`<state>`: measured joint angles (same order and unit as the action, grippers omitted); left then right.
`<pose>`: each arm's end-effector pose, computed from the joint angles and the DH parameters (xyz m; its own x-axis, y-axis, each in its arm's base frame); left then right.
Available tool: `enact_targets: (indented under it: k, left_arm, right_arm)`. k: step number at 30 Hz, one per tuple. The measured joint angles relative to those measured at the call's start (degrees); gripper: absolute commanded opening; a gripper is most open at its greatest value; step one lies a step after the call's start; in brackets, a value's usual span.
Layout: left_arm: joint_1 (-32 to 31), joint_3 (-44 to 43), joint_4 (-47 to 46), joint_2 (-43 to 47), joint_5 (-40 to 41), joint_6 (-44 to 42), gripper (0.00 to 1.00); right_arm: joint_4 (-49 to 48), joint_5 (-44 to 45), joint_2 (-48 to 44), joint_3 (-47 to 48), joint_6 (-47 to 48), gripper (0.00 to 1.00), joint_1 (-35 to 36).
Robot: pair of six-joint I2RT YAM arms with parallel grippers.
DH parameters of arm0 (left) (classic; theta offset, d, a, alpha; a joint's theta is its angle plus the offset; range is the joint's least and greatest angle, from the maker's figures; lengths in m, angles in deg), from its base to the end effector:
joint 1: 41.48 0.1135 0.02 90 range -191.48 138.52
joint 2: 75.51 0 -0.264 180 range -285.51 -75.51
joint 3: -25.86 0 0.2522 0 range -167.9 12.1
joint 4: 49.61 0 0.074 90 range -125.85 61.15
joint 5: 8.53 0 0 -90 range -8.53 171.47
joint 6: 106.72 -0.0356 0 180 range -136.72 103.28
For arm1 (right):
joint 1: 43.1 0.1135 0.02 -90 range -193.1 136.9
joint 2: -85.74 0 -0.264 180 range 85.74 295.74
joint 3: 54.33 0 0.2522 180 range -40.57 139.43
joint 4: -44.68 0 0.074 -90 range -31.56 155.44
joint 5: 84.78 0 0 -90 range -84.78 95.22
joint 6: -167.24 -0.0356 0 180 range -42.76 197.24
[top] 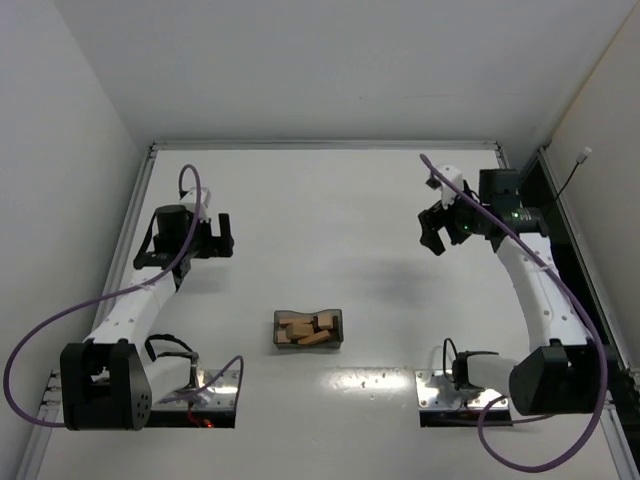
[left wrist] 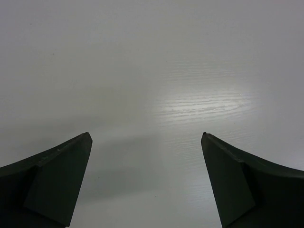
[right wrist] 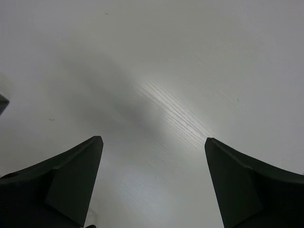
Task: Build the wood block tower
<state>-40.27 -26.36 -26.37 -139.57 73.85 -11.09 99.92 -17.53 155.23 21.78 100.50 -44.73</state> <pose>0.2408 0.0004 0.2363 -0.5804 -0.1095 -0.8069 0.0308 0.9873 -0.1561 0.2489 0.0067 0.3097 -0.5985 -0.3473 -0.7219 -0.5069 0.8620 0.0055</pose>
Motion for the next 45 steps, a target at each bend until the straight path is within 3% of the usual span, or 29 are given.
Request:
enact_targets:
  k: [5, 12, 18, 27, 45]
  left_arm:
    - [0.02, -2.58, 0.81, -1.53, 0.48, 0.85, 1.0]
    - [0.39, -3.45, 1.25, -2.73, 2.14, 0.74, 1.0]
    - [0.74, -4.44, 1.66, -3.91, 3.1, 0.39, 1.0]
    - [1.2, -5.7, 1.84, -5.51, 3.41, -0.81, 1.0]
    - [5.4, -7.76, 1.62, -11.98, 4.72, -0.68, 1.0]
  right_arm:
    - [3.06, 0.94, 1.79, 3.76, 4.02, 0.85, 10.86]
    - [8.37, 3.02, 6.38, 6.14, 13.09, 0.67, 36.96]
    - [7.85, 5.25, 13.18, 6.16, 18.64, 0.52, 48.59]
    - [4.96, 4.87, 26.05, 10.73, 20.17, 0.29, 50.18]
    - [3.41, -0.33, 26.43, 7.32, 17.25, 0.28, 52.52]
